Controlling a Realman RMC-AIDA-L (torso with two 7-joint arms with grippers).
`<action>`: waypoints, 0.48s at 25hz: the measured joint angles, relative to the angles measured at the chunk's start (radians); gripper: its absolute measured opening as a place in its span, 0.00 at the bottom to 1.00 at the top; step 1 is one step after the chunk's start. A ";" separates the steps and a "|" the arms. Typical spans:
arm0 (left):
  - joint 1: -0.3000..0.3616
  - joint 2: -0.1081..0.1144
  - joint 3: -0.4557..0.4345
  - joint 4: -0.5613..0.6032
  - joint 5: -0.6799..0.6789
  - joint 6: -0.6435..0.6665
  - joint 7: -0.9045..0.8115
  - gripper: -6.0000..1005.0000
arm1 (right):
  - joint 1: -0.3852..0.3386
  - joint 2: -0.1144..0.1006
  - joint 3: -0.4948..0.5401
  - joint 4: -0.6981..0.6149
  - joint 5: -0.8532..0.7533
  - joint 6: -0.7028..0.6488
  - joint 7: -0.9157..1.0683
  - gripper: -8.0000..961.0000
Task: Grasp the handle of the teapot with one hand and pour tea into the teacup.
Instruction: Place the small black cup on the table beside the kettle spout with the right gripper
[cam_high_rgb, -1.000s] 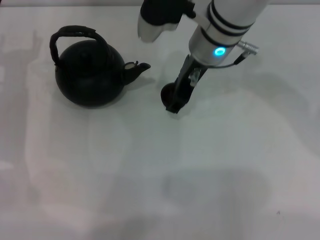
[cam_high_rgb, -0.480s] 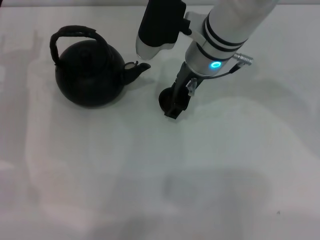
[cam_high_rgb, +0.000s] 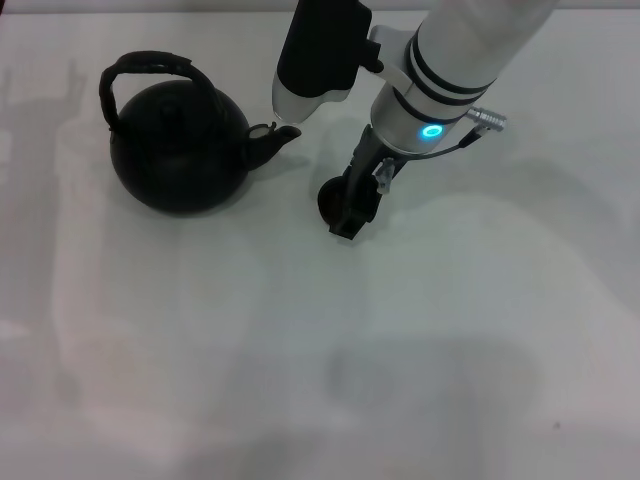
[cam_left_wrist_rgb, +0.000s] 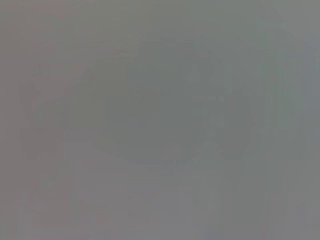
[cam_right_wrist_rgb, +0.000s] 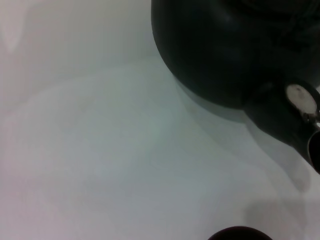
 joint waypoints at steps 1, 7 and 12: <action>0.000 0.000 -0.002 0.000 0.000 0.000 0.000 0.88 | -0.001 0.000 0.000 0.000 0.000 0.001 0.000 0.80; 0.000 0.001 -0.024 0.000 0.000 0.000 0.000 0.88 | -0.003 0.000 0.000 -0.001 -0.001 0.009 -0.001 0.81; 0.000 0.001 -0.024 0.001 0.000 0.000 0.000 0.88 | -0.008 0.000 -0.011 -0.007 0.008 0.010 -0.002 0.82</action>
